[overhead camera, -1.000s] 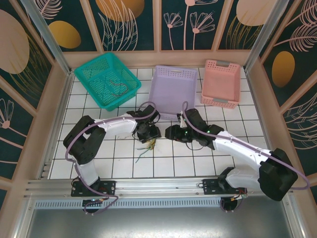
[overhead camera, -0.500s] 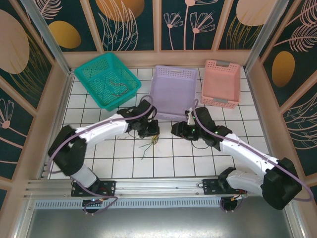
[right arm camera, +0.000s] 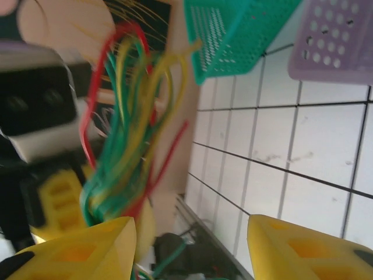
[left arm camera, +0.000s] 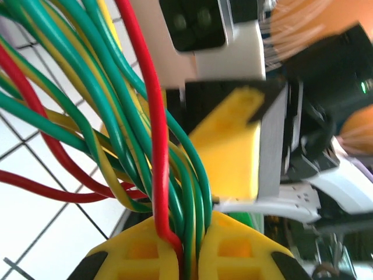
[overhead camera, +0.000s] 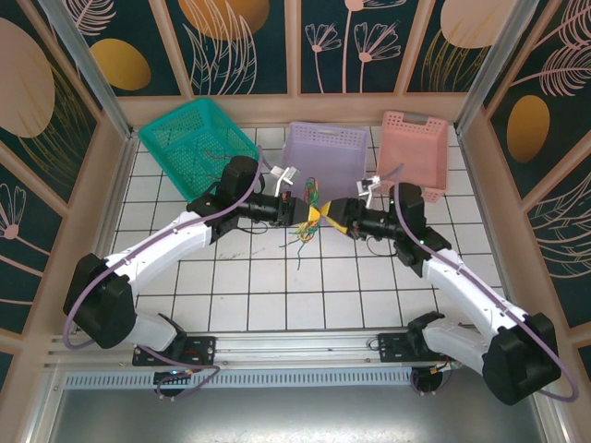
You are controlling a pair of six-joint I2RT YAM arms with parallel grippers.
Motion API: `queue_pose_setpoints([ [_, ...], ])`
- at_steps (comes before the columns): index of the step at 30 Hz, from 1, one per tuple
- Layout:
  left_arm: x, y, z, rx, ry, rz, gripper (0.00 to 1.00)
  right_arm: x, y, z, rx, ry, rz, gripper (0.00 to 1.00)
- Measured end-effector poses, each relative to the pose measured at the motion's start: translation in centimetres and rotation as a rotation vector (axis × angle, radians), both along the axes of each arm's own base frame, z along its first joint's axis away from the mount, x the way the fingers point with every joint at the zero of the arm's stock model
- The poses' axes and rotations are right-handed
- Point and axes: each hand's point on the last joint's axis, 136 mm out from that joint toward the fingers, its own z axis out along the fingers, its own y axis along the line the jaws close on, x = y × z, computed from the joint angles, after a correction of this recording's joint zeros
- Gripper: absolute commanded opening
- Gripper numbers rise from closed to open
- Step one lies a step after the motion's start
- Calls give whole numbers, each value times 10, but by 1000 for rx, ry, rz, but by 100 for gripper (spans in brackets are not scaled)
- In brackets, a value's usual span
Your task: Untangle the cables
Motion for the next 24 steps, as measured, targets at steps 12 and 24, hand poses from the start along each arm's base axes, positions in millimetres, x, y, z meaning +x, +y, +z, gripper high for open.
queue_pose_setpoints([
  [12, -9, -7, -2, -51, -50, -127, 0, 6, 0, 39, 99, 5, 39, 60],
  [24, -6, -13, -5, -34, -72, -171, 0, 17, 21, 21, 50, 104, 44, 5],
])
